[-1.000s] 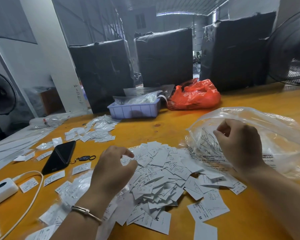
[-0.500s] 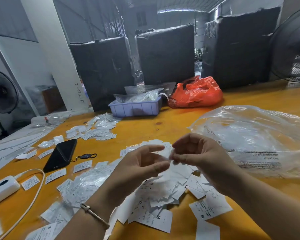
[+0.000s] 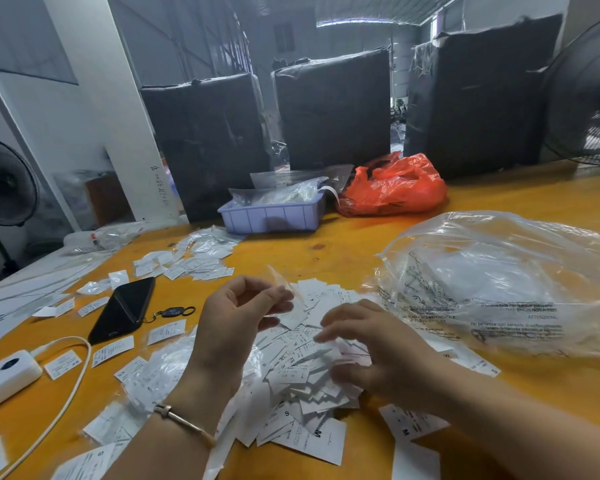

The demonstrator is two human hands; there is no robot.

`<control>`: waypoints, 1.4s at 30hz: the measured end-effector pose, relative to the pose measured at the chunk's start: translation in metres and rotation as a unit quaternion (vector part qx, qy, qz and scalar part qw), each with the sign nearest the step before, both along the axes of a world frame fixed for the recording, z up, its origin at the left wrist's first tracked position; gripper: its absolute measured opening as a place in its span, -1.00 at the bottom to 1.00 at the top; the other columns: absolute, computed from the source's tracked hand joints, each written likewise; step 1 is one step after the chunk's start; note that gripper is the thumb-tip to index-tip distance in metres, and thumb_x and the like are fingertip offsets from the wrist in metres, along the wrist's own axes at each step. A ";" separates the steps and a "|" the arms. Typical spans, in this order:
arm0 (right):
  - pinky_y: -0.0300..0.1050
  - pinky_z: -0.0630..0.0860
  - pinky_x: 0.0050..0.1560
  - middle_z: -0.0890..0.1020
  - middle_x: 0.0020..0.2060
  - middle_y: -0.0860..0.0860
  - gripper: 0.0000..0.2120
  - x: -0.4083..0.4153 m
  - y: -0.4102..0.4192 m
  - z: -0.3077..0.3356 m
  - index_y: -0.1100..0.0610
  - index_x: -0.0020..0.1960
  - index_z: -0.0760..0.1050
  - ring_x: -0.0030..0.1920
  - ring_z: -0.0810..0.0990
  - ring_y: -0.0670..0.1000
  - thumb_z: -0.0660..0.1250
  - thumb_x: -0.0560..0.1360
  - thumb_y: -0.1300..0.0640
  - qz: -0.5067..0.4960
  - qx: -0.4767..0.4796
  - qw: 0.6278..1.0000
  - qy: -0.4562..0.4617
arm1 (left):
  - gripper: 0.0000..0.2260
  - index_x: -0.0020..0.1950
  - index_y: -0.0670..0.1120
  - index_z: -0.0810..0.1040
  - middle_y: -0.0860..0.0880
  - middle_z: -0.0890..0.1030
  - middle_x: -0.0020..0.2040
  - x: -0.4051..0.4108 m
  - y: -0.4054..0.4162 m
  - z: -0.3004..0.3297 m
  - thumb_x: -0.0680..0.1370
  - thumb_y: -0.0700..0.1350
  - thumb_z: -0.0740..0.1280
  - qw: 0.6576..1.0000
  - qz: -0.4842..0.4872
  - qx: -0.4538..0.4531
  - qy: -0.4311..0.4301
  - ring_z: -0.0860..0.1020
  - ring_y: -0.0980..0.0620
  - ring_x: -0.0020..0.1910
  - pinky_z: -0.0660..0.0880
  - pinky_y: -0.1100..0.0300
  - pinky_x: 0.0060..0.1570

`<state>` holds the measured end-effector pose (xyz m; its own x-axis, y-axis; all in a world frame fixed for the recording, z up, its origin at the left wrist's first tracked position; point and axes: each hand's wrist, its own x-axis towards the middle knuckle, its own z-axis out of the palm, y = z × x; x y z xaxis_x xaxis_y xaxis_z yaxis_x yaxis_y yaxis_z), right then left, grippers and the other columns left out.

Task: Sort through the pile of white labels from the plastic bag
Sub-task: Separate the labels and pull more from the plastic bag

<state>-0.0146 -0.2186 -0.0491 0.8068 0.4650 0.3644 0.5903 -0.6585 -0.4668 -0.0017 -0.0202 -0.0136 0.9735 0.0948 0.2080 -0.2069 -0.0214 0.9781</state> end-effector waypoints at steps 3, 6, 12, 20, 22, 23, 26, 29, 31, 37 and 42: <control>-0.19 0.37 0.14 0.56 0.10 -0.22 -0.83 0.002 0.000 0.001 -0.07 0.07 0.63 0.16 0.38 -0.18 0.41 0.48 0.00 -0.014 -0.021 0.999 -0.040 | -0.88 -0.11 -0.16 0.52 -0.17 0.72 -0.15 -0.001 0.000 0.001 0.47 -0.32 0.42 0.999 -0.017 -0.028 0.018 0.69 -0.04 -0.20 0.55 0.16 -0.18; -0.12 0.45 0.04 0.63 -0.04 -0.18 -0.91 0.004 -0.002 0.000 -0.02 -0.04 0.68 0.06 0.47 -0.12 0.43 0.48 0.05 -0.030 0.019 0.997 -0.062 | -0.77 -0.01 -0.16 0.54 -0.11 0.73 -0.15 0.001 0.001 0.001 0.41 -0.37 0.45 0.999 -0.013 -0.026 0.037 0.67 -0.01 -0.19 0.53 0.10 -0.10; -0.17 0.52 -0.06 0.68 -0.15 -0.16 -0.91 0.001 -0.007 0.010 -0.03 -0.16 0.70 -0.06 0.59 -0.15 0.47 0.42 0.16 -0.013 0.213 0.976 0.047 | -0.57 0.15 -0.25 0.58 -0.16 0.62 -0.24 0.003 0.003 0.003 0.28 -0.35 0.43 0.981 -0.094 -0.121 0.116 0.62 -0.03 -0.28 0.63 0.16 -0.24; -0.22 0.46 -0.36 0.66 -0.32 0.10 -0.82 0.004 -0.017 0.018 0.16 -0.24 0.62 -0.37 0.59 0.00 0.32 0.48 0.32 -0.056 0.436 0.872 0.217 | -0.86 -0.23 -0.13 0.73 -0.18 0.70 -0.19 0.000 0.004 0.002 0.23 -0.24 0.47 0.980 -0.127 -0.053 0.146 0.70 -0.06 -0.18 0.63 0.13 -0.05; -0.23 0.46 -0.43 0.66 -0.32 0.14 -0.88 0.005 -0.019 0.019 0.21 -0.18 0.59 -0.42 0.60 0.05 0.31 0.50 0.33 -0.055 0.465 0.852 0.236 | -0.87 -0.28 -0.11 0.72 -0.18 0.72 -0.14 -0.001 0.003 0.002 0.20 -0.22 0.50 0.980 -0.135 -0.034 0.140 0.70 -0.06 -0.15 0.62 0.13 -0.03; -0.21 0.46 -0.43 0.66 -0.32 0.15 -0.90 0.006 -0.020 0.020 0.23 -0.16 0.58 -0.42 0.60 0.07 0.31 0.50 0.34 -0.053 0.473 0.847 0.238 | -0.86 -0.28 -0.11 0.71 -0.19 0.72 -0.11 -0.001 0.003 0.002 0.19 -0.22 0.51 0.980 -0.140 -0.028 0.137 0.71 -0.07 -0.13 0.62 0.14 -0.04; -0.20 0.49 -0.37 0.66 -0.33 0.14 -0.91 0.006 -0.020 0.021 0.26 -0.13 0.55 -0.38 0.62 0.09 0.33 0.45 0.41 -0.040 0.473 0.852 0.223 | -0.79 -0.19 -0.18 0.67 -0.26 0.71 -0.07 -0.002 0.002 0.003 0.19 -0.23 0.52 0.979 -0.149 -0.025 0.134 0.71 -0.14 -0.09 0.65 0.14 -0.09; -0.22 0.52 -0.31 0.69 -0.27 0.15 -0.83 0.005 -0.020 0.021 0.27 -0.06 0.55 -0.33 0.63 0.06 0.36 0.40 0.46 -0.028 0.455 0.867 0.200 | -0.73 -0.09 -0.23 0.63 -0.27 0.71 -0.07 -0.002 0.000 0.001 0.25 -0.20 0.50 0.980 -0.142 -0.034 0.137 0.71 -0.16 -0.09 0.66 0.13 -0.15; -0.23 0.51 -0.29 0.69 -0.26 0.14 -0.82 0.004 -0.021 0.021 0.28 -0.04 0.55 -0.32 0.62 0.03 0.36 0.40 0.46 -0.022 0.449 0.872 0.196 | -0.73 -0.07 -0.23 0.63 -0.25 0.71 -0.07 -0.002 0.001 0.001 0.28 -0.17 0.49 0.981 -0.138 -0.032 0.133 0.71 -0.14 -0.09 0.66 0.14 -0.16; -0.29 0.41 -0.33 0.63 -0.36 0.07 -0.95 0.006 -0.022 0.022 0.30 -0.21 0.56 -0.37 0.49 -0.09 0.36 0.43 0.34 -0.071 0.441 0.881 0.157 | -0.69 -0.15 -0.11 0.75 -0.02 0.70 -0.16 -0.001 0.002 0.000 0.17 -0.01 0.54 0.985 -0.121 -0.005 0.123 0.56 0.07 -0.19 0.49 0.20 -0.08; -0.22 0.46 -0.42 0.67 -0.35 0.07 -0.82 0.002 -0.019 0.020 0.16 0.01 0.50 -0.38 0.62 0.02 0.32 0.47 0.38 -0.079 0.394 0.908 0.115 | -0.90 -0.22 -0.14 0.72 -0.08 0.65 -0.26 0.000 0.002 0.001 0.29 -0.22 0.48 0.978 -0.149 -0.056 0.138 0.56 0.05 -0.35 0.57 0.25 -0.29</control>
<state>-0.0122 -0.2376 -0.0288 0.9375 0.0033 0.3479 0.3452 -0.1340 -0.9289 -0.0020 -0.0182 -0.0130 0.9789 -0.1947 -0.0614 0.0841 0.1109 0.9903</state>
